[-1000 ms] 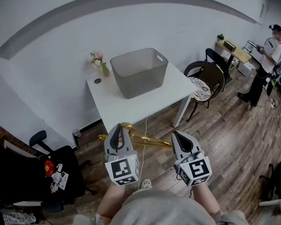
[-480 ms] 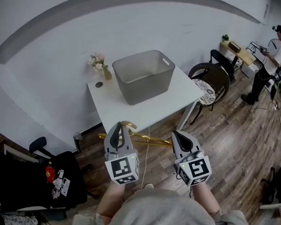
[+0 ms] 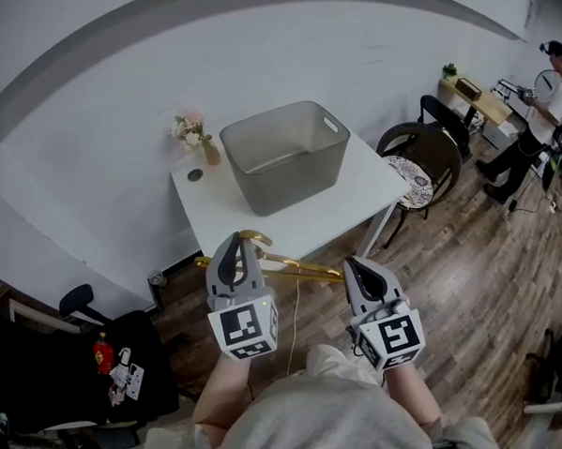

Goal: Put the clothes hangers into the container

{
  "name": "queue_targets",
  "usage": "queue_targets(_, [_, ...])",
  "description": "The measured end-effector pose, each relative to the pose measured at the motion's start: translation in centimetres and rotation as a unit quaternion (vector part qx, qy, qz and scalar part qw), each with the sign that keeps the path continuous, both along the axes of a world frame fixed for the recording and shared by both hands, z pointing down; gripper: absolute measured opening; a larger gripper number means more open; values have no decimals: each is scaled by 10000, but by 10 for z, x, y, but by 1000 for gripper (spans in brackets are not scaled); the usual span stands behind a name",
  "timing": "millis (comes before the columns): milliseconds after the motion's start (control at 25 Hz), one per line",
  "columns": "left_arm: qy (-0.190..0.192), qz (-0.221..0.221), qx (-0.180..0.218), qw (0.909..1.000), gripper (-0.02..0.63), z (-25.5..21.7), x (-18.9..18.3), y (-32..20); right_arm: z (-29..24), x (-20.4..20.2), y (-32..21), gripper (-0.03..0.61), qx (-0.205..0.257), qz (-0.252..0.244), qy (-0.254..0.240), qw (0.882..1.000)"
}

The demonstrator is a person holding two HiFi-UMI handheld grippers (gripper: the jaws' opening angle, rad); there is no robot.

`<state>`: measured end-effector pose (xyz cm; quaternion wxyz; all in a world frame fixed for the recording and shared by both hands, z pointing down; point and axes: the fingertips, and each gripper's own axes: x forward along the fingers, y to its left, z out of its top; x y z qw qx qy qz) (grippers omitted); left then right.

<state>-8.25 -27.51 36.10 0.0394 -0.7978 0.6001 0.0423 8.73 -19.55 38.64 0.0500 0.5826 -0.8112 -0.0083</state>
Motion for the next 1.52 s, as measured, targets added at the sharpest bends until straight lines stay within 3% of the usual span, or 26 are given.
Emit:
queue_targets(520, [-122,-206,337,9991,20,-22,19,-79,1,15,-67,3,97,-249,-111,9996])
queue_targets(680, [-147,-210,369,9990,20,-36,25,-112,-5,16,-94,3,-131,-243,-38,9996])
queue_targets(1000, [-91,-210,267,9994,20,-56,48,-175,-15,23,-148,3,-130,-464,35,9988])
queue_targets(1520, [-229,-175,595,9978,20,-87,88,-244,-18,48,-211,3,238,-619,-206,9976])
